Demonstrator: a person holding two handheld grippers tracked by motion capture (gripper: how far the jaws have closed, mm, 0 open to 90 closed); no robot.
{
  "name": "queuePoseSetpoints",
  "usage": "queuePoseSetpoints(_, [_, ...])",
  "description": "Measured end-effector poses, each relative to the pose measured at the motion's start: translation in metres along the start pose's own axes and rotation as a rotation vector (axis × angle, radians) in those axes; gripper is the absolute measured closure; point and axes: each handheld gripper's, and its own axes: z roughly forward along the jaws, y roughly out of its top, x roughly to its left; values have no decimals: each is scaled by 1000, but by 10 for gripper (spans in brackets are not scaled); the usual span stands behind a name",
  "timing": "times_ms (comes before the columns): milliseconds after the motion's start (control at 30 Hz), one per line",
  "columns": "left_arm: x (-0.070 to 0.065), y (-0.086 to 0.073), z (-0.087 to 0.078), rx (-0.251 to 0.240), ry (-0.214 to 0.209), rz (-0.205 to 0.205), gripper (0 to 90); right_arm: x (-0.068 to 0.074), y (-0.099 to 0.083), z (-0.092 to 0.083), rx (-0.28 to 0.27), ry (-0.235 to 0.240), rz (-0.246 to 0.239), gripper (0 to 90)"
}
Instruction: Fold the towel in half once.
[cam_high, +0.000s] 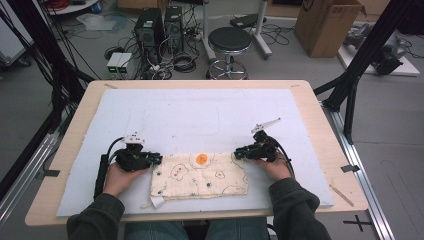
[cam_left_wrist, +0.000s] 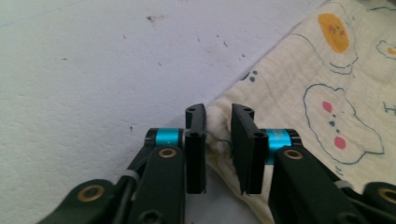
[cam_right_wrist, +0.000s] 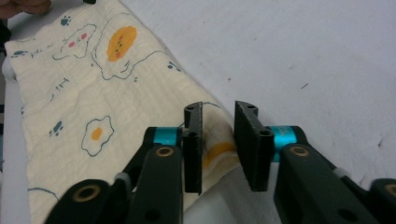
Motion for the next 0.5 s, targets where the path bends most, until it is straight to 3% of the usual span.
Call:
queuePoseSetpoints(133, [-1,-1,0,-7,7,-4,829,1,-1,-2,9,-18,-6,838])
queuePoseSetpoints(500, [-1,-2,-3,-28,41,-17,848,5,-4,-6,14,-57,-42,856])
